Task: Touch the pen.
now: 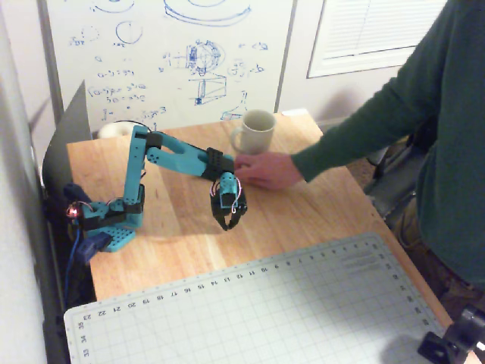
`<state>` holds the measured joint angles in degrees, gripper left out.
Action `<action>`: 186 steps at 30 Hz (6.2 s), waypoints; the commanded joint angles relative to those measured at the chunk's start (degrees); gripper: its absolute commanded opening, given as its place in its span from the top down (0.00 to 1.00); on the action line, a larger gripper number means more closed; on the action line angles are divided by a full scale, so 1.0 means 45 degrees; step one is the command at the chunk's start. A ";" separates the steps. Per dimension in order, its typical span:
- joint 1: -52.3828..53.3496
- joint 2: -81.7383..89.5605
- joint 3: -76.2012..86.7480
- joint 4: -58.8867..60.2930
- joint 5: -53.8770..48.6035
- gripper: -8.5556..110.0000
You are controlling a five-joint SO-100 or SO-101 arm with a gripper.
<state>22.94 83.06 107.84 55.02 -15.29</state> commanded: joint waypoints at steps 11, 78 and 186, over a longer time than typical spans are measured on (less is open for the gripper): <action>-0.4082 1.7930 1.5996 -0.0820 0.0020 0.92; -0.4141 1.7949 1.5781 -0.0820 0.0098 0.92; -0.8379 -0.3477 -0.6289 -0.0684 0.0117 0.93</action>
<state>-15.12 65.65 84.20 52.12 -15.21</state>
